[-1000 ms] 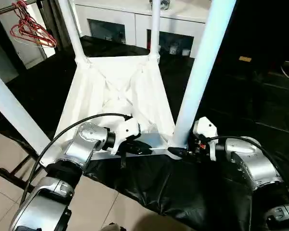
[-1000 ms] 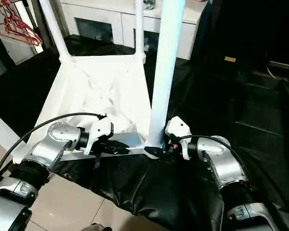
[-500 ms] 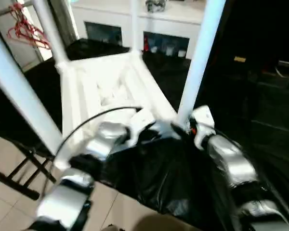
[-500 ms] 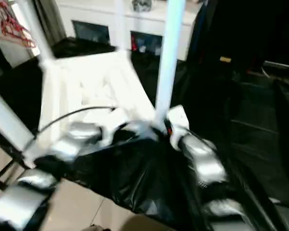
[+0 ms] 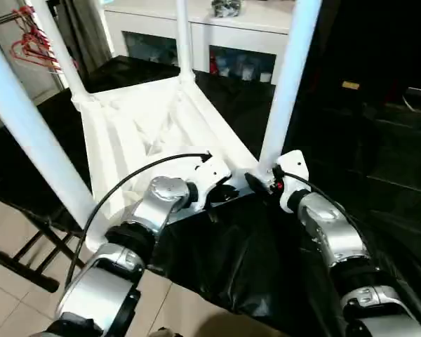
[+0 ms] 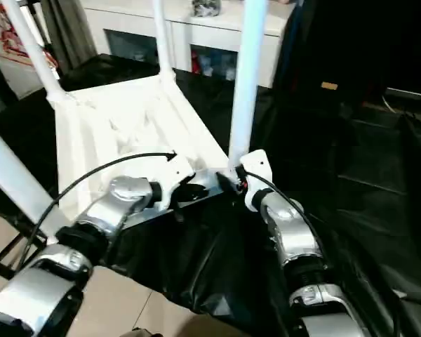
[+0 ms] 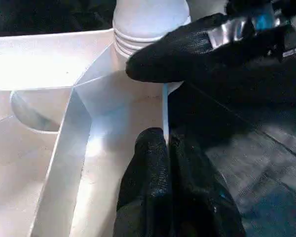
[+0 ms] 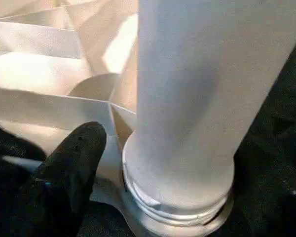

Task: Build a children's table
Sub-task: Rotate leg to tighten

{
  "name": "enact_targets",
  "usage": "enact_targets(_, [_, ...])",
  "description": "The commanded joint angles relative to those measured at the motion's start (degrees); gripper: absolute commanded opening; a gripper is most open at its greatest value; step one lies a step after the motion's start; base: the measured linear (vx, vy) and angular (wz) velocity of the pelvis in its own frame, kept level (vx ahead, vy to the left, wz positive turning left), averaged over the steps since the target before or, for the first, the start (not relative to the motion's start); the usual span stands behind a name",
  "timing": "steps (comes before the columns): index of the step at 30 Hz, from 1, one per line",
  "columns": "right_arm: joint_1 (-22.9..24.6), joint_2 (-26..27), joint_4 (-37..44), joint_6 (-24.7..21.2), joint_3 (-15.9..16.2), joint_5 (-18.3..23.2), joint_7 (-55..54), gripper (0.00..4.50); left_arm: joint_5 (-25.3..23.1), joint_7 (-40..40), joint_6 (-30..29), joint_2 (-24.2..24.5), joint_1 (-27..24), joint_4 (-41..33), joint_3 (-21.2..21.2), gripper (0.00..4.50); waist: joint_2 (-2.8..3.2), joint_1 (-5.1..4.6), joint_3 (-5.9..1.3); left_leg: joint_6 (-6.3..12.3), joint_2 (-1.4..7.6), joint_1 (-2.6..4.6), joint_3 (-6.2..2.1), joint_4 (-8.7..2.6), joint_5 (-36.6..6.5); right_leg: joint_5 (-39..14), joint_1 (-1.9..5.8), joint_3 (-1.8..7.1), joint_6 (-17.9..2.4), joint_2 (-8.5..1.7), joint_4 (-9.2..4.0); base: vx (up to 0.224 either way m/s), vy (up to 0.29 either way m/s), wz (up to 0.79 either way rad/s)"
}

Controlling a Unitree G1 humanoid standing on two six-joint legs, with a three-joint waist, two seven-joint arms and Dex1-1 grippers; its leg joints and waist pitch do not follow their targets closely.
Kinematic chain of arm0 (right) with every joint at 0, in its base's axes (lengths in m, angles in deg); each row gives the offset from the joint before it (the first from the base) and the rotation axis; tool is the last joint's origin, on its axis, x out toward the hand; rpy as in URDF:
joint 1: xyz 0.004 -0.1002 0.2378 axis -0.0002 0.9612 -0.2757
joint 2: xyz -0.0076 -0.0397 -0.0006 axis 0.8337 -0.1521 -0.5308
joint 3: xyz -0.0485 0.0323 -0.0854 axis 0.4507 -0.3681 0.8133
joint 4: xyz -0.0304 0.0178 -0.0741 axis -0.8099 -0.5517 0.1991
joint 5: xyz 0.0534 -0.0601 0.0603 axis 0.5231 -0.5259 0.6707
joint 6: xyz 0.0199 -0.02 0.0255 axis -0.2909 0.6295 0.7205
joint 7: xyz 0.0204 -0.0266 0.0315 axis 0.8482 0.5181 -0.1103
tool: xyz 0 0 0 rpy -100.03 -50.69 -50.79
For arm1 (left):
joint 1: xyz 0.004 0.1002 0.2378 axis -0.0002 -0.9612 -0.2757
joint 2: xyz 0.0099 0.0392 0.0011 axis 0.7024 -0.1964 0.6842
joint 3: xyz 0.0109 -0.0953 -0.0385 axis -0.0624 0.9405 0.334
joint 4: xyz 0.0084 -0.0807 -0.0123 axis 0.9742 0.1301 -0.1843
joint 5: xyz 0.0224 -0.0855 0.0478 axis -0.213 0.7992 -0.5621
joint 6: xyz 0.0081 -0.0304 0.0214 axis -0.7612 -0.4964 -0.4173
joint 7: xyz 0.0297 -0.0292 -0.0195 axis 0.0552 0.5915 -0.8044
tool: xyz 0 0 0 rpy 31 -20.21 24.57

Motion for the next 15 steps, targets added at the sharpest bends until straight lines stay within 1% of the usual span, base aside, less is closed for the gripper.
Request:
enact_targets(1, [-0.65, -1.74, 1.18, 2.01, 4.07, 0.45, 8.46, 4.02, 3.13, 4.96, 3.38, 0.22, -1.58, -3.79, -0.10, 0.00, -0.76, 0.18, -3.79, 3.01, 3.27, 0.97, -1.69, -3.97, -14.40, -10.56, 2.81, 2.36, -13.97, -3.90, -3.90, 0.000, 0.000, 0.00])
enact_targets(2, [-0.26, -3.20, 1.85, 2.41, 4.76, 0.33, 11.18, 4.02, 3.41, 5.92, 3.61, 0.93, -2.08, -4.43, -0.02, 0.00, -0.78, 0.28, -3.79, 3.68, 3.28, 0.89, -1.58, -3.81, -13.80, -9.84, 2.88, 2.27, -14.31, -3.84, -3.83, 0.000, 0.000, 0.00])
enact_targets(3, [0.00, -4.08, 2.28, 2.63, 5.19, 0.25, 12.83, 4.02, 3.60, 6.49, 3.80, 1.34, -2.36, -4.79, 0.03, 0.00, -0.72, 0.35, -3.71, 4.18, 3.28, 0.88, -1.45, -3.77, -13.59, -10.15, 2.76, 2.25, -14.41, -3.72, -3.80, 0.000, 0.000, 0.00])
enact_targets(4, [0.39, -5.04, 2.80, 3.01, 5.56, 0.20, 14.41, 4.02, 3.96, 7.75, 3.95, 1.97, -2.77, -5.36, 0.02, 0.00, -0.63, 0.39, -3.67, 4.27, 3.33, 0.92, -1.47, -3.77, -13.79, -10.75, 2.76, 2.24, -14.39, -3.75, -3.87, 0.000, 0.000, 0.00])
enact_targets(5, [0.76, -5.86, 3.31, 3.28, 5.70, 0.35, 15.87, 4.02, 4.29, 9.10, 4.07, 2.65, -3.21, -5.96, -0.02, 0.00, -0.58, 0.39, -3.62, 4.10, 3.41, 0.96, -1.48, -3.81, -14.28, -12.18, 2.65, 2.28, -14.28, -3.77, -3.94, 0.000, 0.000, 0.00])
enact_targets(7, [1.18, -6.63, 3.90, 3.35, 5.51, 0.93, 17.72, 4.02, 4.66, 10.79, 4.15, 3.51, -3.79, -6.76, -0.08, 0.00, -0.56, 0.43, -3.59, 3.94, 3.51, 0.98, -1.53, -3.91, -14.77, -13.17, 2.62, 2.28, -14.14, -3.77, -3.94, 0.000, 0.000, 0.00])
enact_targets(8, [1.56, -7.65, 4.58, 3.51, 5.04, 1.67, 19.77, 4.02, 5.50, 13.77, 3.99, 4.70, -4.64, -8.17, -0.19, 0.00, -0.59, 0.31, -3.55, 3.52, 3.55, 1.11, -1.55, -4.03, -15.65, -14.34, 2.43, 2.32, -14.01, -3.72, -4.09, 0.000, 0.000, 0.00])
enact_targets(9, [1.56, -7.65, 4.58, 3.51, 5.04, 1.67, 19.77, 4.02, 5.50, 13.77, 3.99, 4.70, -4.64, -8.17, -0.19, 0.00, -0.57, 0.39, -3.58, 3.34, 3.61, 1.10, -1.64, -4.03, -15.87, -14.45, 2.54, 2.31, -14.04, -3.83, -4.01, 0.000, 0.000, 0.00])
enact_targets(10, [1.91, -8.20, 5.20, 3.31, 4.97, 2.15, 20.99, 4.02, 5.91, 15.20, 3.97, 5.37, -5.11, -9.00, -0.30, 0.00, -0.72, 0.35, -3.51, 3.37, 3.58, 1.02, -1.59, -4.08, -15.82, -14.67, 2.55, 2.31, -13.94, -3.76, -4.08, 0.000, 0.000, 0.00])
enact_targets(11, [2.53, -9.19, 6.20, 3.16, 5.07, 2.96, 23.20, 4.02, 6.81, 17.85, 3.47, 6.46, -5.96, -10.63, -0.44, 0.00, -0.53, 0.49, -3.61, 3.31, 3.68, 1.09, -1.62, -4.05, -15.54, -14.26, 2.49, 2.35, -14.01, -3.82, -3.94, 0.000, 0.000, 0.00])
enact_targets(13, [3.17, -10.11, 7.04, 3.17, 5.46, 3.65, 25.29, 4.02, 7.28, 19.66, 3.13, 7.37, -6.58, -11.75, -0.50, 0.00, -0.50, 0.49, -3.66, 3.53, 3.66, 1.05, -1.54, -4.01, -15.04, -13.02, 2.42, 2.36, -14.37, -3.69, -3.76, 0.000, 0.000, 0.00])
enact_targets(14, [3.55, -10.61, 7.47, 3.18, 5.73, 4.02, 26.50, 4.02, 7.31, 20.29, 3.16, 7.83, -6.85, -12.19, -0.49, 0.00, -0.59, 0.52, -3.66, 3.75, 3.65, 1.02, -1.50, -3.98, -14.86, -12.49, 2.47, 2.34, -14.59, -3.68, -3.71, 0.000, 0.000, 0.00])
enact_targets(15, [3.93, -11.18, 7.89, 3.02, 6.07, 4.22, 27.61, 4.02, 7.36, 21.13, 3.00, 8.36, -7.10, -12.59, -0.59, 0.00, -0.50, 0.56, -3.58, 3.89, 3.68, 0.99, -1.51, -4.01, -14.97, -12.86, 2.41, 2.34, -14.43, -3.67, -3.79, 0.000, 0.000, 0.00])
